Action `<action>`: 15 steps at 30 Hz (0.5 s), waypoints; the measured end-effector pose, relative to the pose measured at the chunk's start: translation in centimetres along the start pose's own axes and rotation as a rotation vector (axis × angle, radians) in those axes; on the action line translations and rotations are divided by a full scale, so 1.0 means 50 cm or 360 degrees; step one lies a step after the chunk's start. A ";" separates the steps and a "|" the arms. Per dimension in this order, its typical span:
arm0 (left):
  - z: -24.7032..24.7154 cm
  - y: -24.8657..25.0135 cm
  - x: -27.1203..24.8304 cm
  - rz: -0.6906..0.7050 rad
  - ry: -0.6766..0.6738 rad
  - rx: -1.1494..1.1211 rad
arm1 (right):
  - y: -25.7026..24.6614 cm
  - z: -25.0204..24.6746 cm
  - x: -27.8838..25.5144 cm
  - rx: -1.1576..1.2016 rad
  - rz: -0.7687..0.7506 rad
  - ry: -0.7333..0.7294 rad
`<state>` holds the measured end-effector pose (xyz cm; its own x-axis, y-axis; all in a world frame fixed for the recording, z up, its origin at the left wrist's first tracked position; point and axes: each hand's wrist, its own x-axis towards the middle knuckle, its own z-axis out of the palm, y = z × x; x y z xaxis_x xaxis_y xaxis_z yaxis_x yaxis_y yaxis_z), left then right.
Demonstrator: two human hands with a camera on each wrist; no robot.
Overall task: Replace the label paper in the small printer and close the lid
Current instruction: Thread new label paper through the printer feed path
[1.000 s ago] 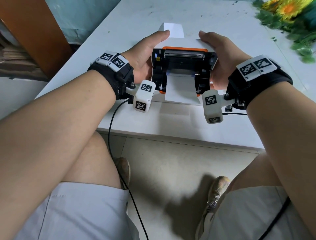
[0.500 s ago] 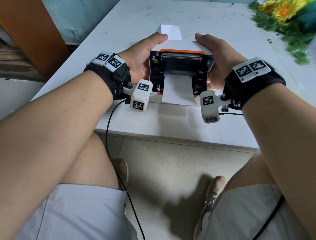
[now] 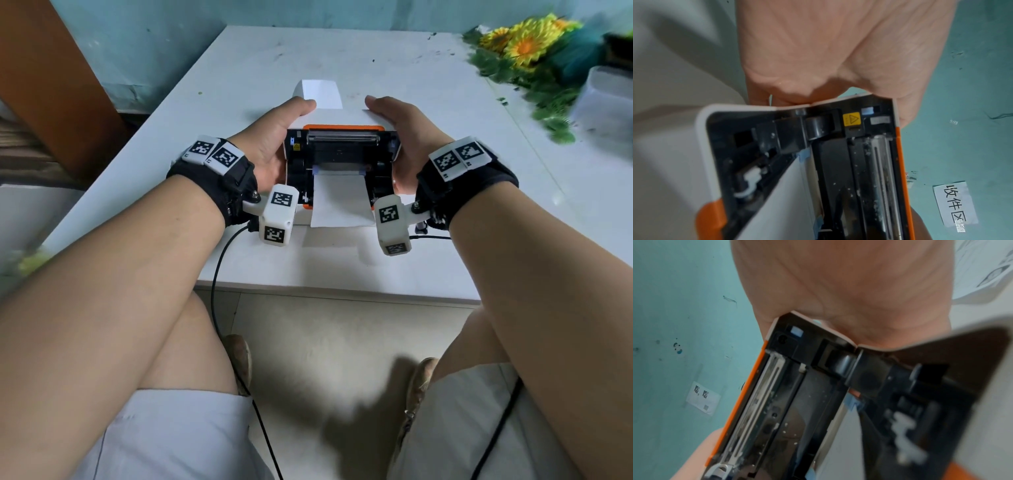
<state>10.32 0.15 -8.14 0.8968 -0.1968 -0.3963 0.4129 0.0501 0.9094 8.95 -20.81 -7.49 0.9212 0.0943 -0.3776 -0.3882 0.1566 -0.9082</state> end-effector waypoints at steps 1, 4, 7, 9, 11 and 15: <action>0.001 0.000 -0.001 -0.0006 -0.0001 -0.0007 | -0.001 0.001 -0.001 -0.0002 -0.0003 0.0013; 0.004 -0.001 -0.004 -0.0010 0.0008 -0.0043 | -0.004 0.004 -0.004 -0.0030 -0.0031 0.0050; 0.006 -0.001 -0.008 -0.0020 0.0021 -0.0057 | -0.005 0.004 -0.004 -0.0086 -0.0041 0.0043; 0.004 0.000 -0.008 -0.0021 0.0006 -0.0050 | -0.005 0.004 -0.007 -0.0095 -0.0038 0.0017; 0.000 0.001 -0.006 -0.0023 -0.0013 -0.0039 | -0.003 0.002 -0.005 -0.0113 -0.0032 0.0013; -0.004 0.004 -0.004 -0.0051 -0.0003 -0.0004 | -0.002 0.001 -0.002 -0.0153 -0.0043 0.0049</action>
<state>10.25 0.40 -7.90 0.8826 -0.2004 -0.4252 0.4421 0.0460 0.8958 8.89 -20.80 -7.34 0.9323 0.0609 -0.3565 -0.3600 0.0633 -0.9308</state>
